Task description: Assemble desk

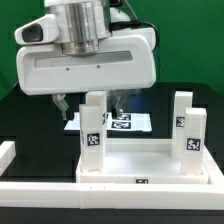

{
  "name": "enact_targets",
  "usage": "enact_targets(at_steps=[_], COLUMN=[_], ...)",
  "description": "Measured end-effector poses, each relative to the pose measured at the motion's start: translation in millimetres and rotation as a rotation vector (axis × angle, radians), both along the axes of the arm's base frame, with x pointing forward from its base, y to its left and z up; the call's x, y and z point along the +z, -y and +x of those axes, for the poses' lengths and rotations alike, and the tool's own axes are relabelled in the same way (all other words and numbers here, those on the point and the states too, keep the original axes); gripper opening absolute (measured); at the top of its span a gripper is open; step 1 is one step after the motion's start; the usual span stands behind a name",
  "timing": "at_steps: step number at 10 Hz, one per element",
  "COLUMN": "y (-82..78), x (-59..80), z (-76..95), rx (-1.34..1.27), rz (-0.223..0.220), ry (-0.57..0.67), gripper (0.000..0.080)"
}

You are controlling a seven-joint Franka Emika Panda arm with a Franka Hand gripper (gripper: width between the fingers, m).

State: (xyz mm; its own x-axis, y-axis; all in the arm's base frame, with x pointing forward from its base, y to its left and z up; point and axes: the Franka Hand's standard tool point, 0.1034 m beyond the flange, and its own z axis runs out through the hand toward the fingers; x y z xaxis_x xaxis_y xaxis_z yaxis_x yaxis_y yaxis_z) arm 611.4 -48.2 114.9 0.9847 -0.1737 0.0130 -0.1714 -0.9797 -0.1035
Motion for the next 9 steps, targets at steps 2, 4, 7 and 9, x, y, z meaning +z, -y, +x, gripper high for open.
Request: enact_targets(at_steps=[2,4,7,9], y=[0.0,-0.4,-8.0,-13.4], x=[-0.2,-0.3,-0.8,-0.1], z=[-0.2,-0.2,0.2,3.8], rx=[-0.106,-0.249,-0.606,-0.95], rz=[0.003,0.009,0.019,0.053], ry=[-0.011,-0.025,-0.063,-0.087], gripper=[0.037,0.0287,0.0287,0.0287])
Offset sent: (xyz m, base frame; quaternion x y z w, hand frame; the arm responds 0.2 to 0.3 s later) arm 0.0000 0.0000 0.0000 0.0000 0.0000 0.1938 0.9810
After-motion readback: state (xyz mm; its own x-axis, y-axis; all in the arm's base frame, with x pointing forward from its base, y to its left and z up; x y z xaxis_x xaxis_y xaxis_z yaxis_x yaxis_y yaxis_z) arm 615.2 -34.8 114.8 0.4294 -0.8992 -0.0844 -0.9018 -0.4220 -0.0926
